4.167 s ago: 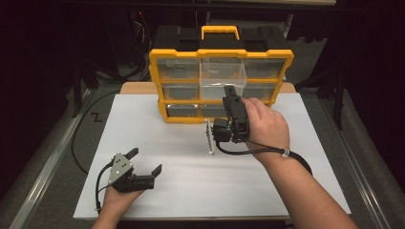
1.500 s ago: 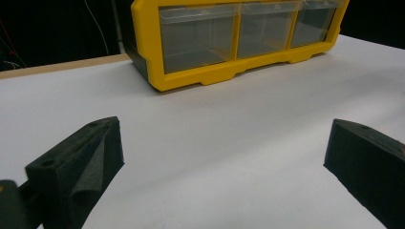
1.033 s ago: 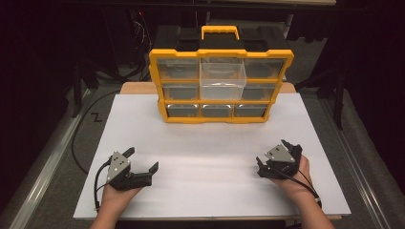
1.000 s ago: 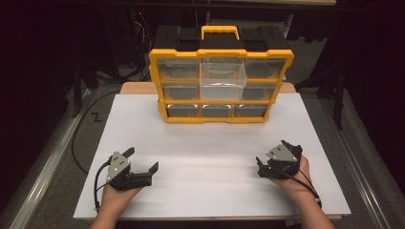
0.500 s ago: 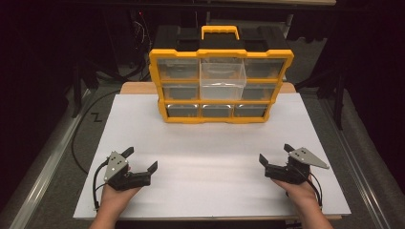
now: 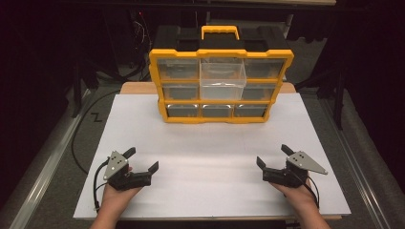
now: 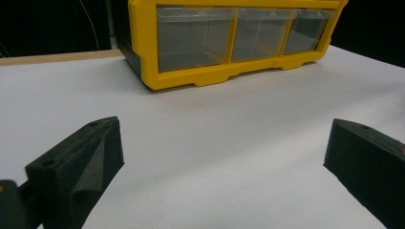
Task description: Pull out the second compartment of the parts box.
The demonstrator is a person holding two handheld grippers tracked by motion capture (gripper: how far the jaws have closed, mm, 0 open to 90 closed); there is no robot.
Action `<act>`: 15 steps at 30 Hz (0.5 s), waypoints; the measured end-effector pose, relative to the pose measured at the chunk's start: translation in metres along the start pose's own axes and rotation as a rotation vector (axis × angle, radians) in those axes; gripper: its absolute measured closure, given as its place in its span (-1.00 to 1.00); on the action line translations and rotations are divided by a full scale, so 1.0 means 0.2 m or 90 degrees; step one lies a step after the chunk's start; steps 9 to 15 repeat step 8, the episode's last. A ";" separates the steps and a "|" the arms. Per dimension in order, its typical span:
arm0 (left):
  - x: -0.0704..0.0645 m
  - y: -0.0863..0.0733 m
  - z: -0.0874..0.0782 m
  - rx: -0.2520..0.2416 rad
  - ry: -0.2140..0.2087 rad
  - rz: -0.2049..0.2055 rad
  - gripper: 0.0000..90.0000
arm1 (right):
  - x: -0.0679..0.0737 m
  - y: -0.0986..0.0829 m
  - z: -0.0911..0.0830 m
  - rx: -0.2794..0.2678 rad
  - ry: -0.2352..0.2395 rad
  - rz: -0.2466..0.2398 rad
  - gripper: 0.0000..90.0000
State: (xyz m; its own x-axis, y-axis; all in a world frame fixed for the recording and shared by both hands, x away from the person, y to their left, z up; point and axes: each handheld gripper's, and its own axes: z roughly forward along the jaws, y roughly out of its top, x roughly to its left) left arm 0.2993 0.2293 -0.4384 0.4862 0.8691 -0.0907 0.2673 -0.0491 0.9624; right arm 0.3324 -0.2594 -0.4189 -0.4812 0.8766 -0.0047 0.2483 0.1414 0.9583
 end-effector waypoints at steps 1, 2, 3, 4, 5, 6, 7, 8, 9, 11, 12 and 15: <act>0.00 0.00 0.00 0.002 0.000 0.003 -0.99 | -0.01 0.00 0.00 -0.001 -0.002 0.006 -0.98; 0.00 0.00 0.00 0.003 0.000 0.005 -0.99 | -0.02 0.00 0.00 -0.002 -0.004 0.008 -0.98; 0.00 0.00 0.00 0.002 -0.001 0.007 -0.99 | -0.02 0.00 0.00 -0.001 -0.005 0.010 -0.98; -0.01 0.00 0.00 0.002 -0.002 0.007 -0.99 | -0.02 0.00 0.00 0.000 -0.005 0.010 -0.98; -0.01 0.00 0.00 0.001 -0.002 0.007 -0.99 | -0.02 0.00 0.00 0.001 -0.006 0.009 -0.98; -0.01 0.00 0.00 0.000 -0.002 0.007 -0.99 | -0.02 0.00 0.00 0.002 -0.007 0.011 -0.98; 0.00 0.00 0.00 0.001 -0.002 0.007 -0.99 | -0.02 0.00 0.00 0.002 -0.008 0.010 -0.98; 0.00 0.00 0.00 0.000 -0.002 0.007 -0.99 | -0.02 0.00 0.00 0.002 -0.009 0.008 -0.98; 0.00 0.00 0.00 0.000 -0.002 0.007 -0.99 | -0.02 0.00 0.00 0.002 -0.009 0.008 -0.98; 0.00 0.00 0.00 0.000 -0.002 0.007 -0.99 | -0.02 0.00 0.00 0.002 -0.009 0.008 -0.98; 0.00 0.00 0.00 0.000 -0.002 0.007 -0.99 | -0.02 0.00 0.00 0.002 -0.009 0.008 -0.98; 0.00 0.00 0.00 0.000 -0.002 0.007 -0.99 | -0.02 0.00 0.00 0.002 -0.009 0.008 -0.98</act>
